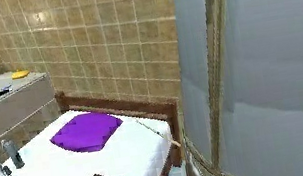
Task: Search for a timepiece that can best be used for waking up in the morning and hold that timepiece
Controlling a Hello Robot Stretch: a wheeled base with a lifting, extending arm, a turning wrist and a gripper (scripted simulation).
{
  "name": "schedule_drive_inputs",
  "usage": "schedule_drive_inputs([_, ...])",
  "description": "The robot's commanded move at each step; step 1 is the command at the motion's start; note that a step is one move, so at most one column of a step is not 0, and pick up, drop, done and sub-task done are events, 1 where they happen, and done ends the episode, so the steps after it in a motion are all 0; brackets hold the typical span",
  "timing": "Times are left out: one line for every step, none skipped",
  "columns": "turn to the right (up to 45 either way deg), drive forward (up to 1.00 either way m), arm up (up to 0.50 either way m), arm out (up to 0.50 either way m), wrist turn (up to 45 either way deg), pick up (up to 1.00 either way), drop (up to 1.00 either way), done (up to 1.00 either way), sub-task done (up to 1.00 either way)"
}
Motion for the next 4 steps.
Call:
schedule_drive_inputs([-45.0,0.0,0.0,0.0,0.0,0.0,0.0,0.0,0.0])
schedule_drive_inputs([-45.0,0.0,0.0,0.0,0.0,0.0,0.0,0.0,0.0])
schedule_drive_inputs([-21.0,0.0,0.0,0.0,0.0,0.0,0.0,0.0,0.0])
schedule_drive_inputs([0.0,0.0,0.5,0.0,0.0,0.0,0.0,0.0,0.0])
